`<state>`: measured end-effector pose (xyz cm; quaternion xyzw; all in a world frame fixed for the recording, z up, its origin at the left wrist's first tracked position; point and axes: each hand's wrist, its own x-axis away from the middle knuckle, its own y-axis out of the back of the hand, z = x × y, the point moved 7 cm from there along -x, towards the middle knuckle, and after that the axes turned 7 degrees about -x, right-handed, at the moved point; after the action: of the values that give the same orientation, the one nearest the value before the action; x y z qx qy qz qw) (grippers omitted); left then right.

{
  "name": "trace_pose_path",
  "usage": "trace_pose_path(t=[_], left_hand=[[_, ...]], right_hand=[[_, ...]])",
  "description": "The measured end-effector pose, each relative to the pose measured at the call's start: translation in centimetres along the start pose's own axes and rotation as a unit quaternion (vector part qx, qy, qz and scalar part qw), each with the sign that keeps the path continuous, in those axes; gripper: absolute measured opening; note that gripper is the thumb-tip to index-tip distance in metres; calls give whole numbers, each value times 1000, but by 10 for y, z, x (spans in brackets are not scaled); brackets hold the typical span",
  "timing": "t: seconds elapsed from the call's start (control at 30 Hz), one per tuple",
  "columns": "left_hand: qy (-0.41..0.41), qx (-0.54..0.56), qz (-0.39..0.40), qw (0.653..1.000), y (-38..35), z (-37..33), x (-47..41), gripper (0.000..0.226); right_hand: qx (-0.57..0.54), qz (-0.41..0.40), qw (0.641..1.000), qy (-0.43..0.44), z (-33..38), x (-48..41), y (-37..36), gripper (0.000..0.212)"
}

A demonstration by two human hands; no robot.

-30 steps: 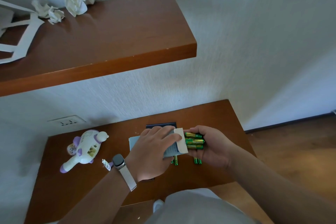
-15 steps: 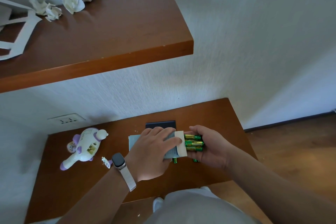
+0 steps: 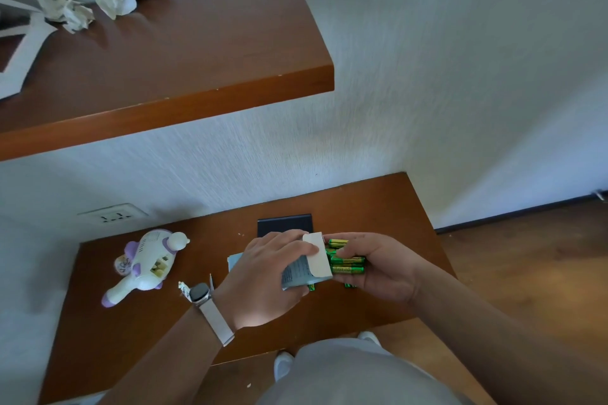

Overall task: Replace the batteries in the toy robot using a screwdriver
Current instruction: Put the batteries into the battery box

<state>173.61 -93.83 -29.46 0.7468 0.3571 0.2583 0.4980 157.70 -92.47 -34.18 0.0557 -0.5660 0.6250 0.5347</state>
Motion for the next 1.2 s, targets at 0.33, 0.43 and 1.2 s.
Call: trace_pose_path(t=[0.33,0.43,1.2], left_hand=[[18,24,40,999,-13,-2,-1,61],[26,30,49,998,-16,-3,-3,61],[16,42,23,999,-22,-25,-4,70]], right_hand=[[-75,-97,992,-11,-11,5,7,25],[-77,-127,989,-4,-13,6,9,25],[124,-180,976,22,4,6,20,22]])
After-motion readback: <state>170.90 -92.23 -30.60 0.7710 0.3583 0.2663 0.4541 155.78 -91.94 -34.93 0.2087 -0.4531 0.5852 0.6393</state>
